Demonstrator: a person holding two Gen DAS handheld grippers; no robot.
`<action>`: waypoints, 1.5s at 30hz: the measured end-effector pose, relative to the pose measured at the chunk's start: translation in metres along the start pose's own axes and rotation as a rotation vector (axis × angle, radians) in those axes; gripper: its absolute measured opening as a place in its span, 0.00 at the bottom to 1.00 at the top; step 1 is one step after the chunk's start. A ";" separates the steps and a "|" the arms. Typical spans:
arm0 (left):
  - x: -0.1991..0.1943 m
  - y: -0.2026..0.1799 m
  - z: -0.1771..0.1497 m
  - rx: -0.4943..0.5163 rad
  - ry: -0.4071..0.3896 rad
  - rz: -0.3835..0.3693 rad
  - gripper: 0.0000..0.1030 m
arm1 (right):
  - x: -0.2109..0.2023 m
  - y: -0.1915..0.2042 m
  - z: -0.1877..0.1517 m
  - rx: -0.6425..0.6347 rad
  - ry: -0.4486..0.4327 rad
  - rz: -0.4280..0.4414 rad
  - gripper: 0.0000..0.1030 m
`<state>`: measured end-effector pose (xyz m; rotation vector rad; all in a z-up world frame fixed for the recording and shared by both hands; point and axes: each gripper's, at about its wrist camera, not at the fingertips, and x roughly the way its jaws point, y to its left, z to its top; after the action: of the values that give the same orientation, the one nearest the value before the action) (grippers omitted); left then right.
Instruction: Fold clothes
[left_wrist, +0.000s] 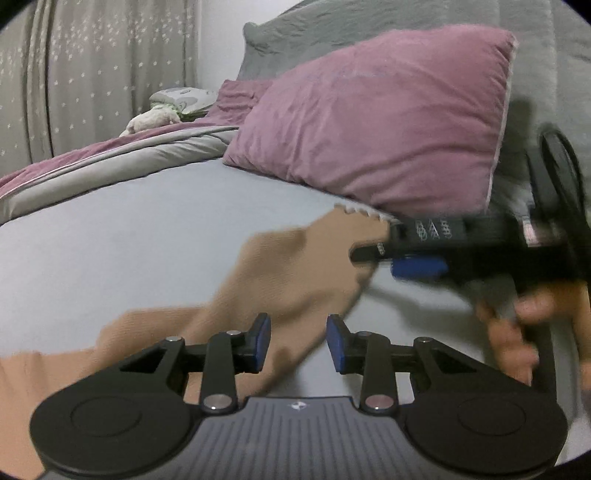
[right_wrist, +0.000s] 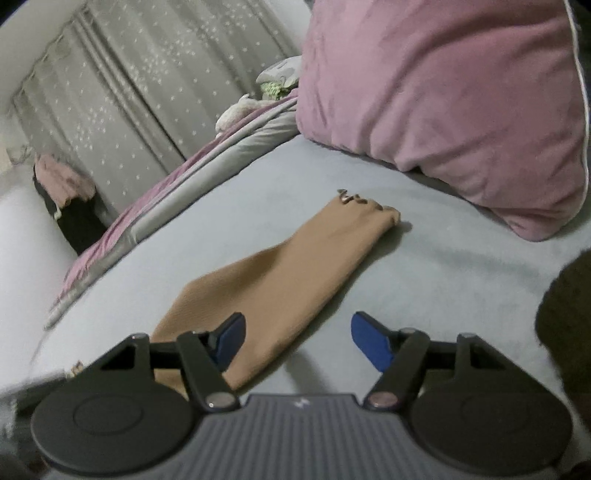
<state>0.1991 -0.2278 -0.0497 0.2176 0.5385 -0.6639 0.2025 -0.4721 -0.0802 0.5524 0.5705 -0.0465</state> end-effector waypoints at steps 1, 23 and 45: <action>0.003 -0.002 -0.004 0.019 0.009 0.008 0.32 | 0.003 -0.001 0.000 0.002 -0.008 0.000 0.62; 0.018 0.008 -0.014 -0.096 0.017 0.014 0.05 | 0.027 0.019 0.007 -0.101 -0.228 -0.207 0.08; -0.013 0.017 -0.007 -0.160 0.051 -0.253 0.08 | 0.006 0.038 -0.022 -0.289 -0.096 -0.504 0.11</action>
<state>0.1985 -0.2058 -0.0485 0.0157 0.6711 -0.8583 0.2039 -0.4277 -0.0809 0.1147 0.5991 -0.4591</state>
